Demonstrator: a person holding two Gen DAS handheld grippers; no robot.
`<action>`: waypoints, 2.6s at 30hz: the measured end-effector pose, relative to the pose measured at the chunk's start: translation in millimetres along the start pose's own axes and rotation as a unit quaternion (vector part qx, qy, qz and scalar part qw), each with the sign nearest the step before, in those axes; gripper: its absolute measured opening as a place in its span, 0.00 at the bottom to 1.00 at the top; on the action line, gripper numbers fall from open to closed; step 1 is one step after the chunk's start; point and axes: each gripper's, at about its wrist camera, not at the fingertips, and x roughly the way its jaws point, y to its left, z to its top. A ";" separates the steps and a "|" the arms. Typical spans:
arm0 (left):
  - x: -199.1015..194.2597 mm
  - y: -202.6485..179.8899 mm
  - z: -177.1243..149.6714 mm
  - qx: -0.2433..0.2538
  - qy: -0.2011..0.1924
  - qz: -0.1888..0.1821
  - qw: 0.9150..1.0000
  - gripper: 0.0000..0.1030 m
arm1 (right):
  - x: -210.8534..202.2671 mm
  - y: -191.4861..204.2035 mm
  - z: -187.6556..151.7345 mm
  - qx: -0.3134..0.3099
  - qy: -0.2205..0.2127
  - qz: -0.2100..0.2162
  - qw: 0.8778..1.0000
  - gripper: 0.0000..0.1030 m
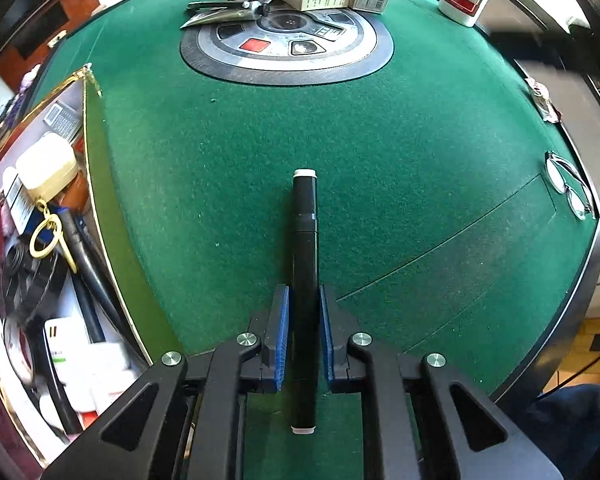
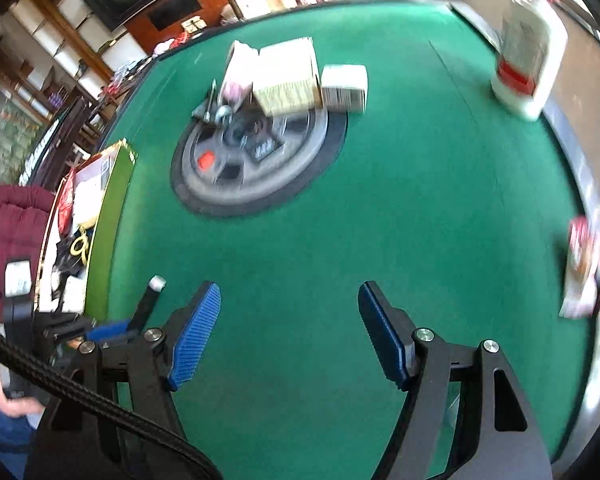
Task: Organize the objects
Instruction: 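Grasp the white medicine box from the dial with right while left holds the marker, then carry marker and medicine box into the white box and open both grippers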
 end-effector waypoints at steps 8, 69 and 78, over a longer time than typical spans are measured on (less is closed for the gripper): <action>-2.3 -1.3 -10.1 -0.037 -0.003 0.021 0.999 0.11 | 63.4 -16.1 116.1 -0.155 0.004 -0.043 0.987 0.74; -113.7 166.7 -77.3 -0.217 -0.152 -0.027 0.964 0.11 | 38.8 207.3 -37.8 -0.128 0.049 0.143 0.980 0.31; -99.1 232.0 -101.6 -0.261 -0.143 -0.015 0.955 0.11 | 85.6 286.6 -20.2 -0.167 0.075 0.136 0.974 0.31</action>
